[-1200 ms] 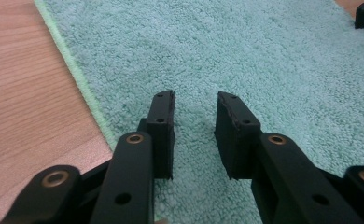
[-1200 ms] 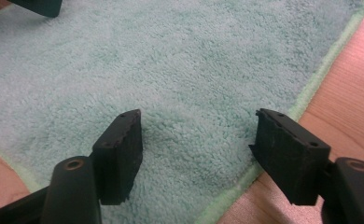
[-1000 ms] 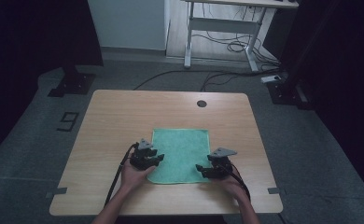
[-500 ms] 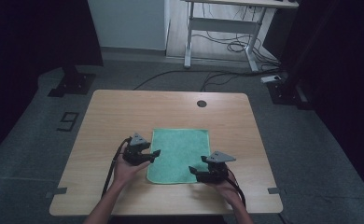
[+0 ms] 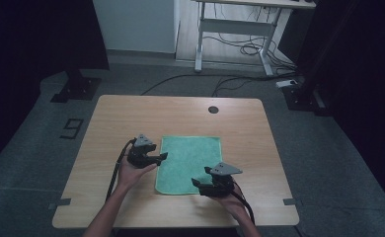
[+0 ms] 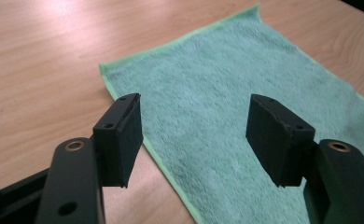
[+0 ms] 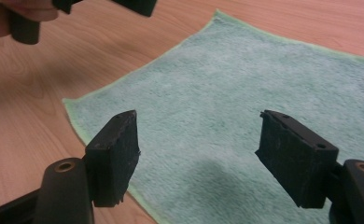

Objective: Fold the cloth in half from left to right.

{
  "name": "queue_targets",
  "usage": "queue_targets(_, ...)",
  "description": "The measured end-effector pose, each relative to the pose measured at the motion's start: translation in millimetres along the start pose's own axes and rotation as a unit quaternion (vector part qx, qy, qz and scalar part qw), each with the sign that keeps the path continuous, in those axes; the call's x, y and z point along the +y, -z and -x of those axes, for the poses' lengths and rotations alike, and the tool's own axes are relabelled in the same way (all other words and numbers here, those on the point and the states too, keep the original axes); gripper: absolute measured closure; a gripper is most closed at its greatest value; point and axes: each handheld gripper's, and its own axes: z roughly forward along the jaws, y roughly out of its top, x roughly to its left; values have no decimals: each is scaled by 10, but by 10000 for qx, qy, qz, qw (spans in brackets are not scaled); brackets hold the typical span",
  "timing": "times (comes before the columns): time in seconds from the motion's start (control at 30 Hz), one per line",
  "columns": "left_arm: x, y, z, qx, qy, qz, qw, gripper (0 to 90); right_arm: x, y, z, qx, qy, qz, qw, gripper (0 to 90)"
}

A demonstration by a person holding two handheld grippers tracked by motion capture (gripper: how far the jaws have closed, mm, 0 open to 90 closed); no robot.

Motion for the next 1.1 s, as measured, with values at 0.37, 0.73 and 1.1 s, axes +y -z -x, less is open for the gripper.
queue_targets(0.37,65,-123,-135,169,87,-116,9998,377,23,-96,-118,90,50,-23,9999,283)
queue_targets(0.73,122,-325,-336,370,139,29,9992,433,170,-303,-305,370,151,40,9992,284)
queue_targets(1.1,209,-371,-275,357,88,35,9993,454,224,-369,-370,393,146,24,9991,285)
